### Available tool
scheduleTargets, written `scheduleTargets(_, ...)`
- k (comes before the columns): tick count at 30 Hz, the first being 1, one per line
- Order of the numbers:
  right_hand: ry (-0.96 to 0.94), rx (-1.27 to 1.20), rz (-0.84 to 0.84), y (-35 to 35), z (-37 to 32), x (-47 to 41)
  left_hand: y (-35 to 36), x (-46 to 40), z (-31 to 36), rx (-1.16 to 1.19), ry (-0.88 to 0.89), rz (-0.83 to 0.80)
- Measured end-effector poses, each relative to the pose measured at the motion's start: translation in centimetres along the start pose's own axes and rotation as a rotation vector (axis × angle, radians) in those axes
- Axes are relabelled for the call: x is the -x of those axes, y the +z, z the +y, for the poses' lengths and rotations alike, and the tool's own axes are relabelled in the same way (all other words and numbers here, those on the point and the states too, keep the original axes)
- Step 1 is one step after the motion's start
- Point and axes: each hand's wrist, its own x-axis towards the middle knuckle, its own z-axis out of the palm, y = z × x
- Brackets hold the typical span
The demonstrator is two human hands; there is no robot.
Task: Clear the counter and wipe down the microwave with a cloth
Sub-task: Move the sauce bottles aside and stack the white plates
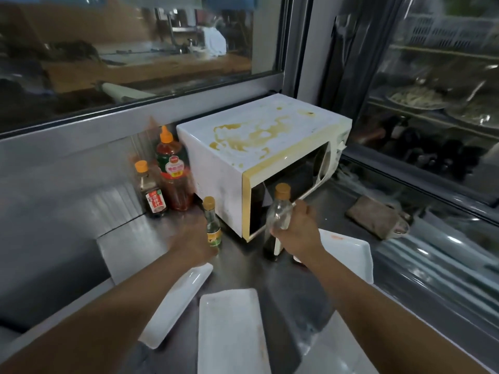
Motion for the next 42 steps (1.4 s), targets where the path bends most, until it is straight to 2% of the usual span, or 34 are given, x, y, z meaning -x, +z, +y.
scheduleTargets(5,-0.044,-0.038,-0.089,0.7,1.8,-3.1,1.2,-0.2,0.6,0.038,-0.111,0.025)
scheduleTargets(14,-0.116,-0.200,-0.148,2.4,4.5,-5.5,3.5,-0.7,-0.7,0.029,-0.288,0.028)
scheduleTargets(21,-0.153,-0.266,-0.050,2.9,4.6,-5.5,4.2,-1.4,-1.3,0.057,-0.305,0.056)
scheduleTargets(27,-0.179,-0.228,0.053,1.1,2.4,-4.8,4.6,-3.8,-2.0,0.181,-0.300,0.127)
scheduleTargets(38,-0.079,-0.148,0.129,2.0,1.9,-2.9,6.3,-10.1,-3.7,0.353,-0.204,0.319)
scheduleTargets(42,-0.062,-0.138,0.156,2.5,2.0,-2.4,6.1,-10.9,-3.9,0.397,-0.201,0.326)
